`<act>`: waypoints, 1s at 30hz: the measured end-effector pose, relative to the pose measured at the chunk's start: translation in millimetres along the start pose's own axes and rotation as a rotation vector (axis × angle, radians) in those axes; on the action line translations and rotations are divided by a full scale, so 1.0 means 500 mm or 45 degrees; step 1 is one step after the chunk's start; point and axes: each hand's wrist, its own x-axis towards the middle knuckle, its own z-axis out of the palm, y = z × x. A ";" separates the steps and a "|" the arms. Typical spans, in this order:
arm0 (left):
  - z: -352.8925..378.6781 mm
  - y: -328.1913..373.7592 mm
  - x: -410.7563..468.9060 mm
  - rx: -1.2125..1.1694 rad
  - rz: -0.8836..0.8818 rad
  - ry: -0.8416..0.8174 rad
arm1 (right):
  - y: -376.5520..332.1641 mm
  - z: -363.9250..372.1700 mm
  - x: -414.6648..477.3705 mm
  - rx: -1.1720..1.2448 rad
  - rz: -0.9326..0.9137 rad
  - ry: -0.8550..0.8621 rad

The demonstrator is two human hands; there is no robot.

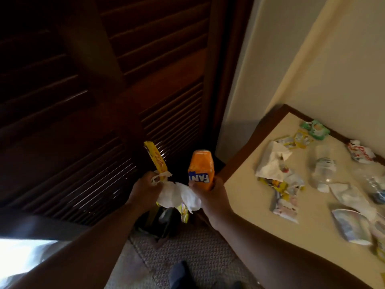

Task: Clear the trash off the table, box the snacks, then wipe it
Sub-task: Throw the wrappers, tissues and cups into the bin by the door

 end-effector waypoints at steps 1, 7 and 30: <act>-0.012 -0.032 0.006 0.010 -0.028 0.007 | 0.019 0.042 0.002 -0.013 0.041 -0.021; -0.042 -0.173 0.041 0.008 -0.170 0.017 | 0.103 0.238 0.033 -0.085 0.225 -0.002; -0.022 -0.231 0.139 0.391 -0.189 -0.264 | 0.163 0.261 0.113 -0.854 0.133 -0.047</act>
